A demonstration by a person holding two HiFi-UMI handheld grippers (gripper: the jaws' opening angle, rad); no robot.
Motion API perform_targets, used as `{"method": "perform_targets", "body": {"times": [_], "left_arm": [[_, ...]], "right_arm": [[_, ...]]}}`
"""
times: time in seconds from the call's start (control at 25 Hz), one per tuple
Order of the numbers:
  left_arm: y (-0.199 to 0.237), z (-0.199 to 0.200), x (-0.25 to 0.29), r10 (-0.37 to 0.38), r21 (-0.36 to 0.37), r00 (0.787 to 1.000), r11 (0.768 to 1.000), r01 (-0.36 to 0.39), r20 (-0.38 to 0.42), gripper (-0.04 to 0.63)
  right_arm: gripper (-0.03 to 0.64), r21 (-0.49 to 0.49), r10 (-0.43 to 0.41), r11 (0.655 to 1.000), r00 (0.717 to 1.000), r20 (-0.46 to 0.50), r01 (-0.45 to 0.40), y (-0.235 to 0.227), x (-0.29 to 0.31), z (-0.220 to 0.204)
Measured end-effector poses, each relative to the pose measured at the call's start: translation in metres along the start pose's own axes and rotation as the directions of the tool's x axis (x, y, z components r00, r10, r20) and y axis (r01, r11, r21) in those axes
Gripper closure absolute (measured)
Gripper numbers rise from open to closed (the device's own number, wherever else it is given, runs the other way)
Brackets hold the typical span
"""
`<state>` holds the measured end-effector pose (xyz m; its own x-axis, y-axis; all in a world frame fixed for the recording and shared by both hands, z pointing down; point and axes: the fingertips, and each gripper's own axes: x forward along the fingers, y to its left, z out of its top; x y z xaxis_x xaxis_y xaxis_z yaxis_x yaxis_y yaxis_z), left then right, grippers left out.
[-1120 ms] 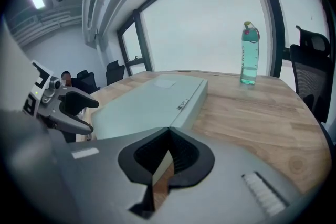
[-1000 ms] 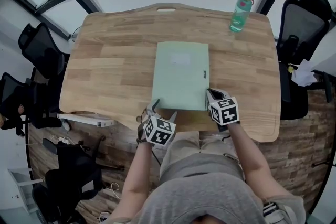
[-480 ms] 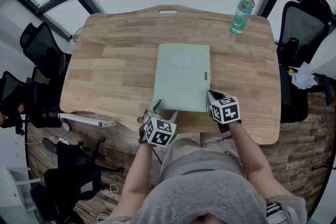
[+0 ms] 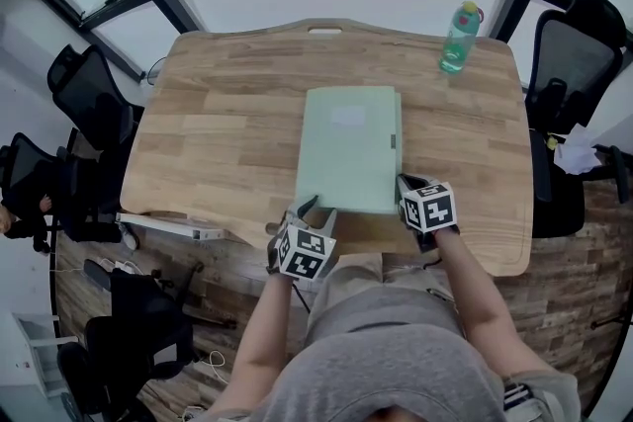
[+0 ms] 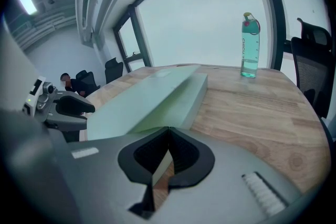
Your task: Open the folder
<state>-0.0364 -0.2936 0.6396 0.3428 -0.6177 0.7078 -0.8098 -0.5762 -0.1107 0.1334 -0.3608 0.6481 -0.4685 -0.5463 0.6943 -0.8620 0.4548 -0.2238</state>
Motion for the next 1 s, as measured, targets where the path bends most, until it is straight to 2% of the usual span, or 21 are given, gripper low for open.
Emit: {"method": "perform_targets", "body": {"times": [0.2, 0.56, 1.0], "left_arm": [[0.008, 0.005, -0.015, 0.024, -0.083, 0.998, 0.996, -0.02, 0.054, 0.46], [0.031, 0.01, -0.042, 0.14, -0.133, 0.983, 0.983, -0.123, 0.122, 0.531], [0.067, -0.002, -0.064, 0.273, -0.231, 0.952, 0.944, -0.237, 0.139, 0.571]], "right_arm": [[0.614, -0.004, -0.005, 1.0, 1.0, 0.006, 0.005, -0.001, 0.0, 0.001], [0.614, -0.029, -0.018, 0.999, 1.0, 0.008, 0.018, -0.001, -0.001, 0.001], [0.614, -0.052, -0.026, 0.998, 1.0, 0.012, 0.027, 0.001, -0.001, 0.001]]}}
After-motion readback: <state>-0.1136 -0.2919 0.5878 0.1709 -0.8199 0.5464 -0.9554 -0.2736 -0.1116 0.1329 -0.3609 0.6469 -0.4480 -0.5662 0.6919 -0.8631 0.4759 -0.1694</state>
